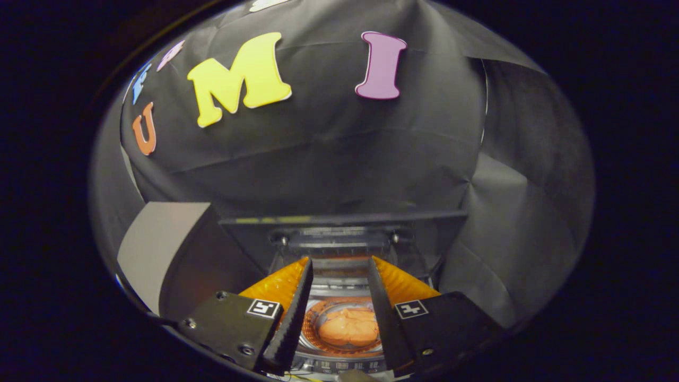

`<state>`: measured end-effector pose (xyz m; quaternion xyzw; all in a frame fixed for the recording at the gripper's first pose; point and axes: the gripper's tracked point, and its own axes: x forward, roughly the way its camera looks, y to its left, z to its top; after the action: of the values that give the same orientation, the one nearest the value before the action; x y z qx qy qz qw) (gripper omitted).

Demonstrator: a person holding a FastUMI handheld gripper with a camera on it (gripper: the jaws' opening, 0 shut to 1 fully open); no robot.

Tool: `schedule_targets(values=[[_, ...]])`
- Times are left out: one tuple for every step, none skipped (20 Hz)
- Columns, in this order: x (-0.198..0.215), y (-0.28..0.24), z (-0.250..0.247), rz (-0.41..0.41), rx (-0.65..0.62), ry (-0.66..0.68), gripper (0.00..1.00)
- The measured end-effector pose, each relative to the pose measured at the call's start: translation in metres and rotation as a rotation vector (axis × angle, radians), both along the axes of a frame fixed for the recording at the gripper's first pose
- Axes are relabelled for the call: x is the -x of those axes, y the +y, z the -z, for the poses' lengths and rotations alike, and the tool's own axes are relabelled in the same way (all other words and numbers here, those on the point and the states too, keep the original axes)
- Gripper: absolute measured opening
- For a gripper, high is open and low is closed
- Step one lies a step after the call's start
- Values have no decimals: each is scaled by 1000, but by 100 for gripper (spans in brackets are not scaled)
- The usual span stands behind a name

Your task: Put the clothes into the washing machine and then close the washing machine lid.

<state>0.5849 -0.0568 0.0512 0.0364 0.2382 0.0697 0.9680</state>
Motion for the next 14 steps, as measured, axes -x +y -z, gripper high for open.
schedule_targets(values=[[-7, 1, -10, 2, 5, -20, 65], [-17, -1, -20, 9, 20, -35, 65], [-22, 1, -28, 13, 28, -41, 65], [-30, 3, -34, 11, 29, -50, 65], [-38, 5, -38, 13, 32, -55, 65], [-46, 7, -39, 15, 39, -55, 65], [-53, 9, -40, 17, 45, -51, 65], [-59, 12, -41, 17, 46, -51, 65], [-65, 15, -42, 18, 49, -48, 65], [-70, 16, -41, 17, 56, -45, 65], [-76, 18, -40, 20, 63, -46, 65], [-81, 20, -38, 23, 70, -34, 65], [-85, 22, -35, 19, 68, -23, 65], [-89, 24, -30, 21, 67, -11, 65]])
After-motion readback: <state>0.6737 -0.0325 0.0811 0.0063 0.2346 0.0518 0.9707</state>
